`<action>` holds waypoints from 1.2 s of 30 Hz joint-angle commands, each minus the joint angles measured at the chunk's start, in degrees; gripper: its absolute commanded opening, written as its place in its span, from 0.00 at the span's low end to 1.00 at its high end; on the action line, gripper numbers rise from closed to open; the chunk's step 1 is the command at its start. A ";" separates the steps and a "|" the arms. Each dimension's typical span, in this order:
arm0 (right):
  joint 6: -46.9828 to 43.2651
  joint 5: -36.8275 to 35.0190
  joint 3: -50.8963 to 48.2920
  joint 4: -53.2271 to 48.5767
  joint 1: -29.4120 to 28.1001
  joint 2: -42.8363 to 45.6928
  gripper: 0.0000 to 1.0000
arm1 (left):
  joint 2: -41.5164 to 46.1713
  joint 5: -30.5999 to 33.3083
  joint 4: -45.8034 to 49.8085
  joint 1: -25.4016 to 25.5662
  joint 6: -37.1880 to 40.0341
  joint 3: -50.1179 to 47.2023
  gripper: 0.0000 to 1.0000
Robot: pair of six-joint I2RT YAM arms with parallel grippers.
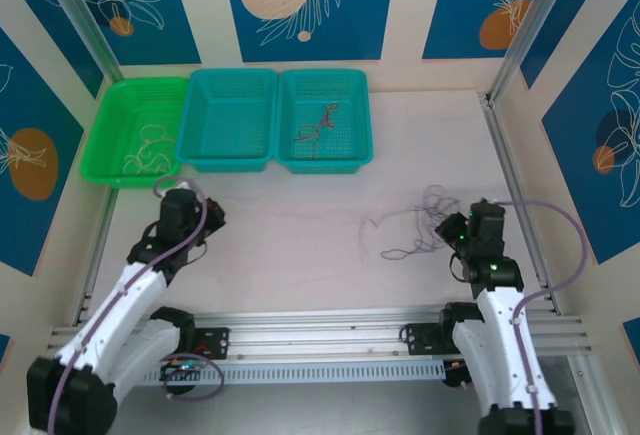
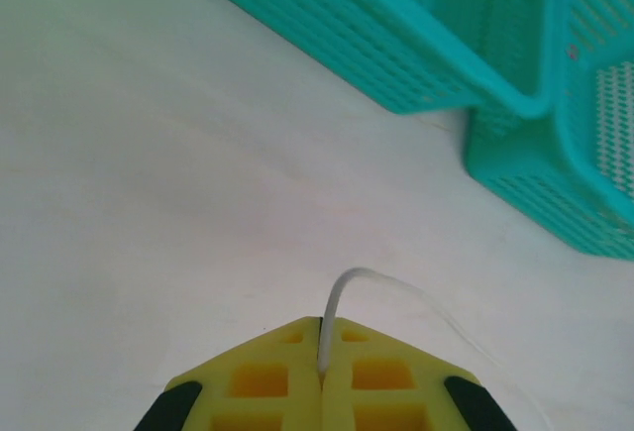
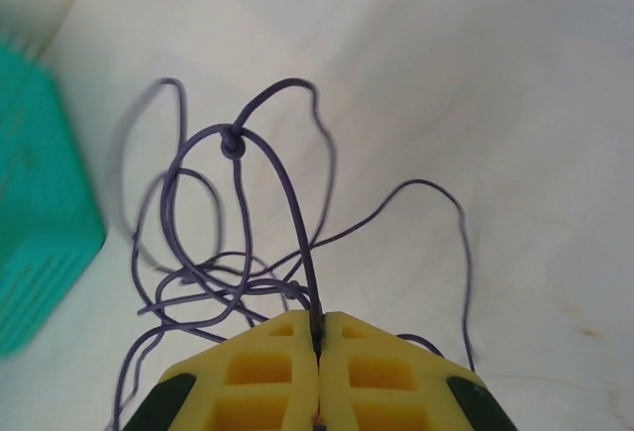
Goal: Untangle the cables
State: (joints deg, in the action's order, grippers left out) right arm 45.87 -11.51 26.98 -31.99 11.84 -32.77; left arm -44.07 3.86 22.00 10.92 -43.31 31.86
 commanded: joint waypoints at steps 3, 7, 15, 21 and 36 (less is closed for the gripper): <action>2.41 11.44 -1.82 -0.80 10.69 -0.92 0.00 | 2.02 2.73 12.26 -5.05 6.83 2.18 0.00; 0.48 14.60 -2.46 0.71 11.12 -1.62 0.00 | 1.68 2.12 12.53 -5.81 6.96 2.10 0.00; -2.36 33.34 -5.94 9.01 2.18 -1.90 0.00 | 4.42 -13.98 4.22 -5.88 6.01 2.19 0.00; -2.36 21.39 -3.97 7.70 -14.85 -1.62 0.00 | 2.13 -15.97 7.13 -5.92 7.32 17.65 0.00; -2.49 19.56 1.50 6.99 -19.82 -6.36 0.00 | -31.34 1.54 13.25 -10.47 20.80 76.89 0.00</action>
State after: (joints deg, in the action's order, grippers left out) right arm 44.31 7.92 25.74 -24.16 -7.46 -38.54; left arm -70.57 1.89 32.77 2.57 -25.67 101.86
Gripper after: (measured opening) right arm 0.065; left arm 0.043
